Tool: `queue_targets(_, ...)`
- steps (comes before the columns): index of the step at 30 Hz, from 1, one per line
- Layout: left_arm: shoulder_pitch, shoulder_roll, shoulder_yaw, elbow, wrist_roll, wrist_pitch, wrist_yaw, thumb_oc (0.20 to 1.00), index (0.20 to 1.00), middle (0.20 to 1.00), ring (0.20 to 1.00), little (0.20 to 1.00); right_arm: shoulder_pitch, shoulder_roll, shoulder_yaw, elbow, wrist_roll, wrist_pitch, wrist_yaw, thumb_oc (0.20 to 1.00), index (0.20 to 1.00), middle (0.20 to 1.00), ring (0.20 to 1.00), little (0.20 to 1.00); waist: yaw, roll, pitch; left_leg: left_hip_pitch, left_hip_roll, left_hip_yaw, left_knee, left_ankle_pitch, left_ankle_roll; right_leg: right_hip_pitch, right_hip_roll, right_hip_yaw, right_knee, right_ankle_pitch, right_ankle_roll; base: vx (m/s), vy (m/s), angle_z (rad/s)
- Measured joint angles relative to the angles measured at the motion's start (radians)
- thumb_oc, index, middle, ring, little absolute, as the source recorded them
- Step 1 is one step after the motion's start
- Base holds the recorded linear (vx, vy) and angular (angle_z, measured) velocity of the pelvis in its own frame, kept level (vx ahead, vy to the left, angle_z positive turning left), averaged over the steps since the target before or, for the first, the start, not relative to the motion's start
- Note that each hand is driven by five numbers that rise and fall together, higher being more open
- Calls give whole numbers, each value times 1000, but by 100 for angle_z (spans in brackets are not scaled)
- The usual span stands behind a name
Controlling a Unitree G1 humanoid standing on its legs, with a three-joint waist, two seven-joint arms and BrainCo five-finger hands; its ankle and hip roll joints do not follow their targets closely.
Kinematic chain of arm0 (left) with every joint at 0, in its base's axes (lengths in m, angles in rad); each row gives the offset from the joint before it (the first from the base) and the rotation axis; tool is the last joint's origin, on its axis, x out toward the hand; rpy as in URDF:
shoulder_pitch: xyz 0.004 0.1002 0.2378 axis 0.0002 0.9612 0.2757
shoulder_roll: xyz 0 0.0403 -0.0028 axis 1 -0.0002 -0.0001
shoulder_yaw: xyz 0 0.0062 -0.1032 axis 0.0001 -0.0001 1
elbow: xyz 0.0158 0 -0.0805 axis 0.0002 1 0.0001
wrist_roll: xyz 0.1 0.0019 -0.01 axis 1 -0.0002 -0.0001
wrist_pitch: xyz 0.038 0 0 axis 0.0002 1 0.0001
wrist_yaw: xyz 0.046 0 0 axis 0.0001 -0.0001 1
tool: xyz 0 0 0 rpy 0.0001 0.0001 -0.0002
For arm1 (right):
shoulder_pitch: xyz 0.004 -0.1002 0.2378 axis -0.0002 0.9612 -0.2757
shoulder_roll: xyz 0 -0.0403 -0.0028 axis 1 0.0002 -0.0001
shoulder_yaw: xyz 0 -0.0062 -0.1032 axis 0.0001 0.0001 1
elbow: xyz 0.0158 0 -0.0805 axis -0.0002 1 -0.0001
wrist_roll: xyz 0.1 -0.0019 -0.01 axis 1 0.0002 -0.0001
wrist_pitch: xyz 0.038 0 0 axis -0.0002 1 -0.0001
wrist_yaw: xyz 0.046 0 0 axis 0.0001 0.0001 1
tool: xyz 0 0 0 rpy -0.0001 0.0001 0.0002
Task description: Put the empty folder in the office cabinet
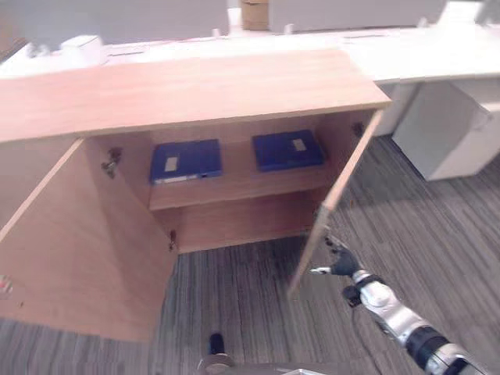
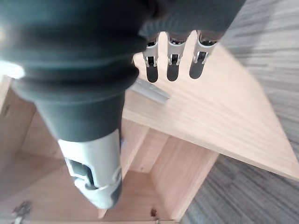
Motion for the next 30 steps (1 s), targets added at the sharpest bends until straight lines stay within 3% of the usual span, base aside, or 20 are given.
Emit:
queue_targets(1, 0, 0, 0, 0, 0, 0, 0, 1000, 1000, 1000, 1000, 1000, 0, 0, 0, 0, 0, 0, 0, 1000, 1000, 1000, 1000, 1000, 0, 0, 0, 0, 0, 0, 0, 0, 0, 0, 0, 0, 0, 0, 0, 5, 56, 21)
queue_targets(4, 14, 33, -11, -15, -1, 4, 10, 1000, 1000, 1000, 1000, 1000, -116, 57, -19, 65, -20, -10, -5, 1000, 1000, 1000, 1000, 1000, 54, -27, -8, -17, -24, -22, 6, 10, 14, 9, -18, -24, 0, -2, 4, 7, 72, 26)
queue_targets(6, -28, 61, -41, -18, -3, 3, 26, 1000, 1000, 1000, 1000, 1000, -268, 133, -55, 282, -19, -8, -56, 1000, 1000, 1000, 1000, 1000, 97, -36, -6, -30, -39, -56, 6, 5, 20, 13, -27, -54, 0, -4, 9, 19, 72, 43)
queue_targets(9, -75, 83, -58, -57, -28, -1, 41, 1000, 1000, 1000, 1000, 1000, -354, 144, -114, 467, -18, 6, -111, 1000, 1000, 1000, 1000, 1000, 159, -53, -1, -57, -57, -92, 6, 11, 29, 14, -32, -93, 0, -5, 11, 7, 38, 41)
queue_targets(13, -104, 139, -67, -58, -44, 4, 56, 1000, 1000, 1000, 1000, 1000, -358, 138, -217, 548, -16, 23, -162, 1000, 1000, 1000, 1000, 1000, 182, -82, 15, -63, -83, -121, 7, 22, 37, 30, -48, -110, 0, -6, 10, 4, 24, 32)
queue_targets(16, -86, 262, 84, -143, -82, -1, 62, 1000, 1000, 1000, 1000, 1000, -259, 118, -250, 490, 14, 20, -168, 1000, 1000, 1000, 1000, 1000, 198, -104, 24, -61, -95, -135, 7, 21, 41, 43, -57, -112, 0, -12, 7, -15, 7, 19)
queue_targets(18, -93, 418, 183, -227, -103, -2, 95, 1000, 1000, 1000, 1000, 1000, -108, 82, -258, 410, 22, 22, -166, 1000, 1000, 1000, 1000, 1000, 201, -115, 31, -64, -101, -158, 5, 16, 37, 58, -57, -139, 0, -14, 9, 22, 18, 36)
queue_targets(19, -59, 446, 263, -325, -123, -7, 100, 1000, 1000, 1000, 1000, 1000, -5, 77, -279, 336, 20, -3, -157, 1000, 1000, 1000, 1000, 1000, 205, -128, 35, -62, -105, -170, 5, 13, 40, 69, -60, -151, 0, -17, 9, 33, 27, 30)
queue_targets(20, -59, 446, 263, -325, -123, -7, 100, 1000, 1000, 1000, 1000, 1000, -5, 77, -279, 336, 20, -3, -157, 1000, 1000, 1000, 1000, 1000, 205, -128, 35, -62, -105, -170, 5, 13, 40, 69, -60, -151, 0, -17, 9, 35, 27, 19)
queue_targets(21, -65, 468, 334, -345, -133, -35, 133, 1000, 1000, 1000, 1000, 1000, 72, 101, -272, 358, 21, 11, -148, 1000, 1000, 1000, 1000, 1000, 188, -134, 36, -54, -110, -173, 7, 7, 45, 71, -64, -157, 1, -22, 2, 27, 3, 25)
queue_targets(22, -129, 483, 328, -284, -158, -19, 165, 1000, 1000, 1000, 1000, 1000, 174, 117, -239, 343, 16, 4, -147, 1000, 1000, 1000, 1000, 1000, 194, -130, 39, -71, -114, -170, 7, 11, 42, 76, -67, -158, 0, -38, 3, 34, 11, 14)
queue_targets(25, -161, 406, 317, -346, -158, -21, 217, 1000, 1000, 1000, 1000, 1000, 366, 245, -127, 332, -22, 18, -87, 1000, 1000, 1000, 1000, 1000, 142, -164, 56, -81, -103, -164, 14, 24, 30, 60, -58, -148, 1, -34, 22, 20, 37, -1)
queue_targets(26, -161, 406, 317, -346, -158, -21, 217, 1000, 1000, 1000, 1000, 1000, 366, 245, -127, 332, -22, 18, -87, 1000, 1000, 1000, 1000, 1000, 142, -164, 56, -81, -103, -164, 14, 24, 30, 60, -58, -148, 1, -34, 22, 2, 39, -8)
queue_targets(28, -172, 415, 322, -350, -159, -33, 232, 1000, 1000, 1000, 1000, 1000, 432, 262, -42, 354, -66, 31, -39, 1000, 1000, 1000, 1000, 1000, 113, -207, 63, -86, -89, -146, 14, 22, 29, 46, -56, -135, 0, -43, 26, -4, 81, -23)
queue_targets(30, -181, 441, 322, -351, -159, -33, 240, 1000, 1000, 1000, 1000, 1000, 448, 256, -94, 361, -81, 19, -39, 1000, 1000, 1000, 1000, 1000, 76, -230, 67, -90, -88, -140, 8, 22, 31, 21, -62, -128, 0, -44, 28, -12, 108, -21)
